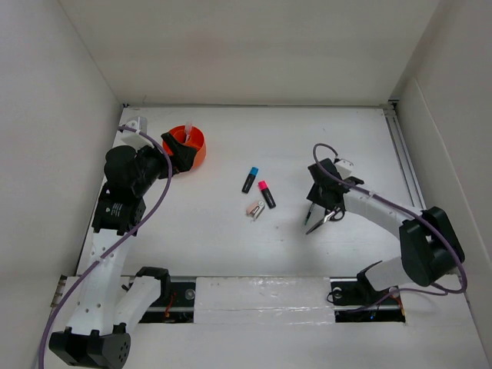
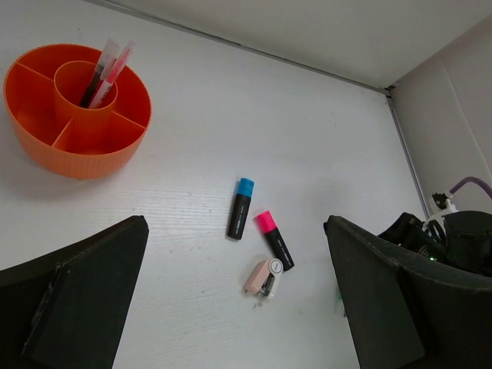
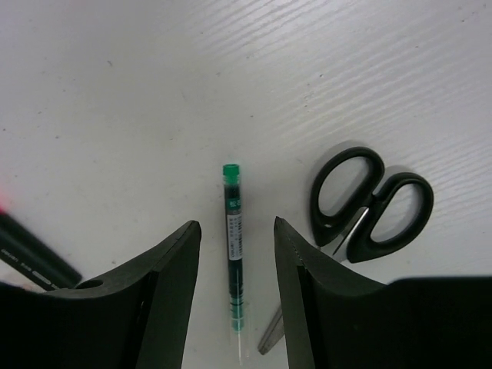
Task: Sort the stationery into containers
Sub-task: Pick up the pen from the center of the board.
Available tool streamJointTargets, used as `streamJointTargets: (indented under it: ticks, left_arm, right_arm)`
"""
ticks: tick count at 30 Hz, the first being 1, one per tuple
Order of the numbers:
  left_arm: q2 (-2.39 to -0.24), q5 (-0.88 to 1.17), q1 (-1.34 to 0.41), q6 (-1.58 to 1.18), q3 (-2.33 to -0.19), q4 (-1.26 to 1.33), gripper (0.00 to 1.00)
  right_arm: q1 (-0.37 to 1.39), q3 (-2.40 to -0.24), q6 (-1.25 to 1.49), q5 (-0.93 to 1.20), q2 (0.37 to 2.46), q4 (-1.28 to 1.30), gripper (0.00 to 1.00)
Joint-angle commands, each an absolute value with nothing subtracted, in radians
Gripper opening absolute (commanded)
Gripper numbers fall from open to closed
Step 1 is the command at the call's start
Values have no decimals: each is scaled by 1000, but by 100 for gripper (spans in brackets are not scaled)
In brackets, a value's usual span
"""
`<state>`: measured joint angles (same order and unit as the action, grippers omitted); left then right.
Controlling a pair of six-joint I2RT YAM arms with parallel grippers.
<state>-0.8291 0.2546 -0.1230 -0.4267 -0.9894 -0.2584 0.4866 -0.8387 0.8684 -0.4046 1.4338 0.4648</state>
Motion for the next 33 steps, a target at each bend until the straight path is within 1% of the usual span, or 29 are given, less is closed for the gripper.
streamJointTargets:
  ticks: [1, 2, 16, 32, 33]
  left_arm:
    - [-822, 270, -124, -413, -986, -206, 100]
    - [-822, 270, -124, -413, -986, -206, 100]
    - [-831, 270, -124, -413, -986, -206, 100]
    - [-831, 259, -124, -413, -1025, -233, 100]
    - [-831, 259, -124, -413, -1025, -233, 100]
  right_arm:
    - [457, -818, 830, -394, 1407, 428, 49]
    - [448, -818, 830, -381, 1407, 414, 46]
    - [472, -799, 830, -350, 1473, 379, 45]
    - [451, -920, 779, -316, 1583, 463, 45]
    - [451, -920, 770, -307, 1594, 477, 41]
